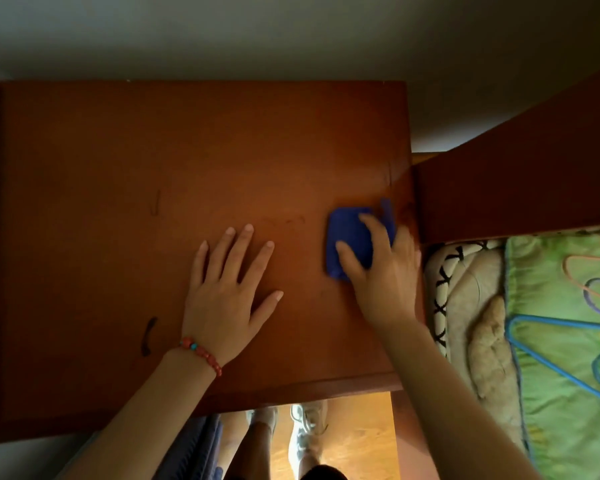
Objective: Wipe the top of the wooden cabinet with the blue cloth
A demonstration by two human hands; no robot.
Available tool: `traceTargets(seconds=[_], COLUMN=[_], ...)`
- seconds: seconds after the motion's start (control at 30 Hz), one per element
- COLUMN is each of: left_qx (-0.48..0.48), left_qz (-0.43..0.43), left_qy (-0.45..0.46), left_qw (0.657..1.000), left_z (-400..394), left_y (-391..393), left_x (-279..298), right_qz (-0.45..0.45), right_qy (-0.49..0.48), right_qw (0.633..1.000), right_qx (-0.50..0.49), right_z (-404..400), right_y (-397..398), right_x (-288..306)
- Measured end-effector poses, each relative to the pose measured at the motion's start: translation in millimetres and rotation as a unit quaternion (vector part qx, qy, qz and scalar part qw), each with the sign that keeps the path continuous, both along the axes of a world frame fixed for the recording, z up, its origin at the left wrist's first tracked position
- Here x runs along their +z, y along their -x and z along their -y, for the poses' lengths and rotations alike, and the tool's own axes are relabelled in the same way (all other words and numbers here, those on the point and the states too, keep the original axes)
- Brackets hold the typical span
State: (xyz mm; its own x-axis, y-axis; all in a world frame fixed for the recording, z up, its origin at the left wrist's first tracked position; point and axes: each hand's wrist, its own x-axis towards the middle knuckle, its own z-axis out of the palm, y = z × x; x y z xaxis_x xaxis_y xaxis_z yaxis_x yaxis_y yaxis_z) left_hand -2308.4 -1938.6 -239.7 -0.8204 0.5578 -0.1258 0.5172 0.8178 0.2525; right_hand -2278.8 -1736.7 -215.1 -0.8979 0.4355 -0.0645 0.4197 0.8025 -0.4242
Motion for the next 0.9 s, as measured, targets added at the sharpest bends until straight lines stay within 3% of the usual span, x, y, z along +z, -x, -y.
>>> traceTargets(seconds=[0.17, 0.43, 0.67, 0.9], left_qx=[0.003, 0.033, 0.044, 0.053], left_qz=[-0.010, -0.020, 0.000, -0.022], left_qy=[0.013, -0.010, 0.024, 0.000], left_qw=[1.000, 0.999, 0.999, 0.998], left_z=[-1.6, 6.8, 19.5, 19.7], left_y=[-1.7, -52.6, -103.4, -105.7], left_x=[-2.2, 10.1, 3.6, 1.8], right_qz=[-0.004, -0.005, -0.014, -0.028], right_qy=[0.003, 0.032, 0.000, 0.006], right_qw=[1.000, 0.999, 1.000, 1.000], right_qx=[-0.024, -0.007, -0.003, -0.003], right_z=[-4.6, 22.8, 13.7, 29.7], right_y=[28.4, -88.1, -44.3, -141.4], right_x=[-4.1, -1.1, -8.2, -5.7])
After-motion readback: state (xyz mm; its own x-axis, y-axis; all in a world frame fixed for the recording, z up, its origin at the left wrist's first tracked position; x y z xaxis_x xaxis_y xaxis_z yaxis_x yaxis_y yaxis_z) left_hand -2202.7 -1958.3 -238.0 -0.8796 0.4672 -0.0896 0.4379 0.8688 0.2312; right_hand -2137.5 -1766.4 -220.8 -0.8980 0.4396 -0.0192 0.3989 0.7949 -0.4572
